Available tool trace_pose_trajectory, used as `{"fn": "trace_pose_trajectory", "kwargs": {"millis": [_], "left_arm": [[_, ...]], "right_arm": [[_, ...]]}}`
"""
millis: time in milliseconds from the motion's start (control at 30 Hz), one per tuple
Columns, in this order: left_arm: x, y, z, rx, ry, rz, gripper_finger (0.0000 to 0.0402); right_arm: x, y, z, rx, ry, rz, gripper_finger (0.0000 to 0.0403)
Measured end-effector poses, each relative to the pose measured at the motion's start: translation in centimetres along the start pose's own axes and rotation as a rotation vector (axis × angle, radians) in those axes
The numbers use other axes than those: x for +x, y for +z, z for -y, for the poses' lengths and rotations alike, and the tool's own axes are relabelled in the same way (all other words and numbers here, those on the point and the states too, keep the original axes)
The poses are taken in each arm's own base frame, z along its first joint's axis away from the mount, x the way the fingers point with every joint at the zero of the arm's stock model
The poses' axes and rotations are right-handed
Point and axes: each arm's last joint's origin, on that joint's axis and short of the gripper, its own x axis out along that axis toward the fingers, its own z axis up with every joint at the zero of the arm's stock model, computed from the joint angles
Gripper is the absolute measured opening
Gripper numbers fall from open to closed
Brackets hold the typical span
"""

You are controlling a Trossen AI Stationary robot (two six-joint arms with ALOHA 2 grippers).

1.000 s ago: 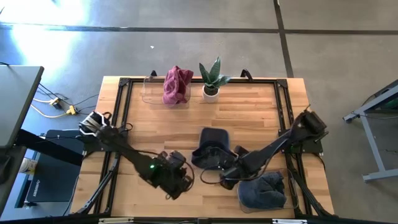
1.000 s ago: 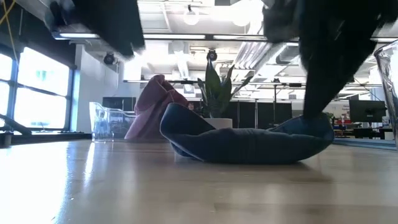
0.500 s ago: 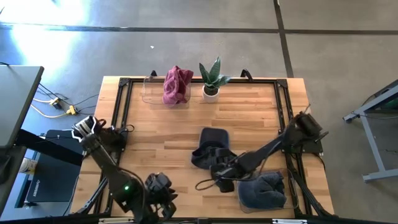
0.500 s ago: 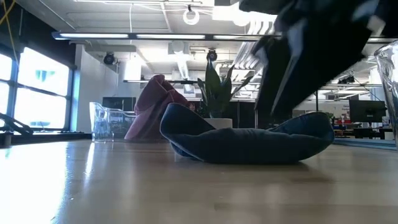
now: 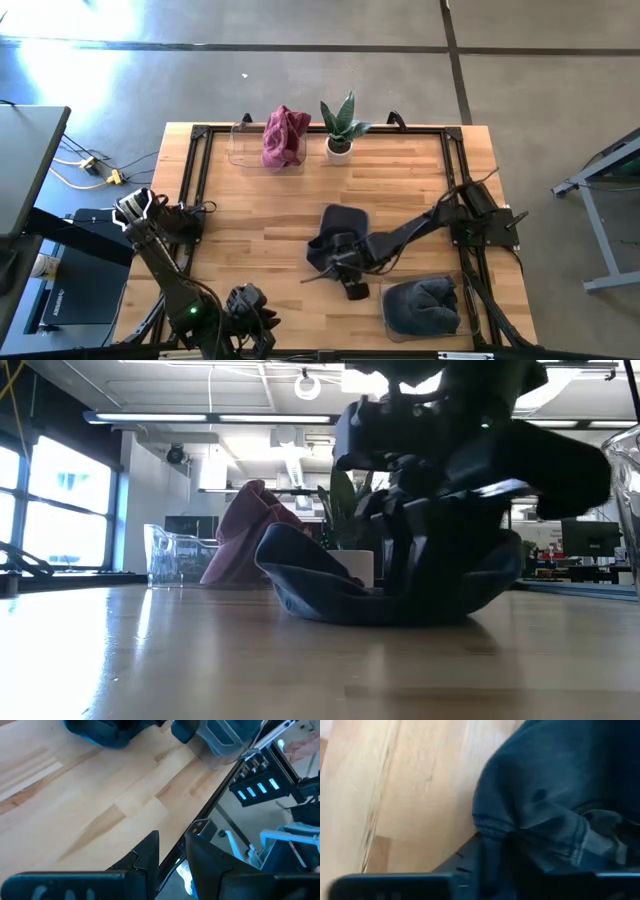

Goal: Pick & Place hat
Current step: Put the blue cap into the bottom transparent bin

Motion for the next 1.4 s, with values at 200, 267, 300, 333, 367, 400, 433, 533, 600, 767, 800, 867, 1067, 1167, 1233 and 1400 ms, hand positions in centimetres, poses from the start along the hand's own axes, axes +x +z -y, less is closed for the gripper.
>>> {"fn": "trace_pose_trajectory", "kwargs": {"millis": [200,267,300,333,367,400,433,533,600,767,800,867,1067,1167,1233,1400], "left_arm": [[0.0,0.0,0.0,0.065,0.003,0.004,0.0094],[-0.1,0.1,-0.1,0.105,0.005,0.004,0.0094],[-0.1,0.1,-0.1,0.126,0.004,0.003,0.0094],[-0.1,0.1,0.0,0.147,0.001,0.003,0.0094],[-0.2,0.1,-0.1,0.171,0.002,0.003,0.0094],[-0.1,0.1,-0.1,0.196,0.003,0.002,0.0094],[-0.2,0.1,-0.1,0.222,0.002,-0.001,0.0094],[-0.1,0.1,0.1,0.318,-0.009,0.004,0.0094],[0.2,0.5,0.1,0.407,0.001,0.029,0.0094],[1.8,1.8,0.4,0.705,0.033,0.08,0.011],[2.1,2.3,0.6,0.734,0.028,0.086,0.012],[2.5,3.0,0.6,0.777,0.039,0.08,0.0148],[5.0,5.6,0.7,0.807,0.061,0.068,0.0254],[6.1,5.8,0.4,0.812,0.082,0.029,0.0283],[6.7,5.8,0.4,0.82,0.077,0.006,0.0286],[8.7,4.4,0.1,0.84,0.109,-0.015,0.0256]], "right_arm": [[-2.6,0.6,0.8,0.071,0.15,0.045,0.0011],[-4.6,1.4,0.7,0.119,0.232,0.112,0.0022],[-5.5,1.7,0.8,0.145,0.277,0.142,0.0027],[-6.1,2.0,0.9,0.167,0.326,0.162,0.0029],[-6.6,2.2,1.0,0.186,0.375,0.177,0.0029],[-6.9,2.4,1.1,0.201,0.419,0.19,0.0027],[-7.1,2.6,1.2,0.217,0.463,0.206,0.0022],[-8.0,3.3,1.2,0.241,0.567,0.256,0.0008],[-8.1,3.4,1.1,0.26,0.604,0.262,0.0008],[-8.2,3.7,1.0,0.303,0.632,0.268,0.0022],[-8.2,3.7,0.9,0.31,0.639,0.27,0.002],[-8.4,3.9,0.9,0.318,0.659,0.283,0.0015],[-8.8,4.6,0.8,0.342,0.695,0.345,0.0009],[-8.9,4.8,0.8,0.348,0.703,0.369,0.0018],[-9.0,5.0,0.8,0.356,0.71,0.381,0.002],[-9.1,5.1,0.8,0.362,0.717,0.398,0.0012]]}}
